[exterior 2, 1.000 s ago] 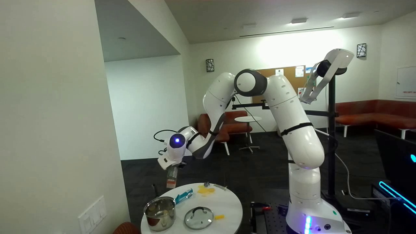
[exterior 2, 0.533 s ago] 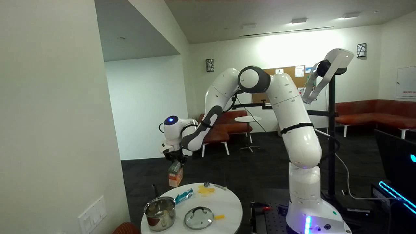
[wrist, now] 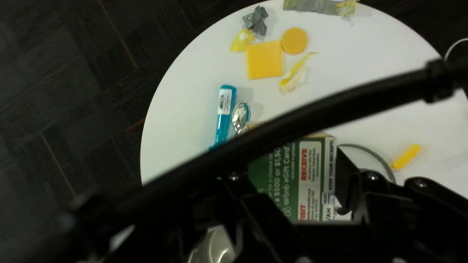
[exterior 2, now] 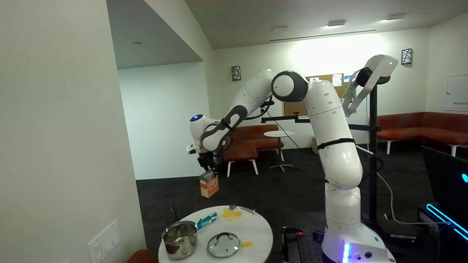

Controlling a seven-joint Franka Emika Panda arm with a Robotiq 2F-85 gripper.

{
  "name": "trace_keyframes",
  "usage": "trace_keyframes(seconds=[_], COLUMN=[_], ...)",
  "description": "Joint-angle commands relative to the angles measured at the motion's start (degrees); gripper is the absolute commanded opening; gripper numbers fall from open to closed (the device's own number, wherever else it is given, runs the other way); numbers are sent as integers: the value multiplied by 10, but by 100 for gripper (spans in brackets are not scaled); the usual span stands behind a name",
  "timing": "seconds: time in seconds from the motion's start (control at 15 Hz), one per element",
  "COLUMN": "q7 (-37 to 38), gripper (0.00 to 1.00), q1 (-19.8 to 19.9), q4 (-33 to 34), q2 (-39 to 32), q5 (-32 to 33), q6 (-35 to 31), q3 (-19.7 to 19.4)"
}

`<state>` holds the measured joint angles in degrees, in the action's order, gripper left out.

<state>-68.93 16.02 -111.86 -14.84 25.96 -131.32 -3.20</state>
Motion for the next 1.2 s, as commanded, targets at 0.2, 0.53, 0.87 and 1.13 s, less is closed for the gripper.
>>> trace_keyframes(seconds=[0.2, 0.53, 0.87, 1.13], q7=[-8, 12, 17, 22], gripper=[30, 30, 30, 30], q1=[-5, -2, 5, 8], q4=[10, 12, 14, 13], q2=[6, -33, -77, -99], q5=[-60, -82, -87, -82], q6=[85, 82, 67, 50], q3=[-42, -54, -56, -58])
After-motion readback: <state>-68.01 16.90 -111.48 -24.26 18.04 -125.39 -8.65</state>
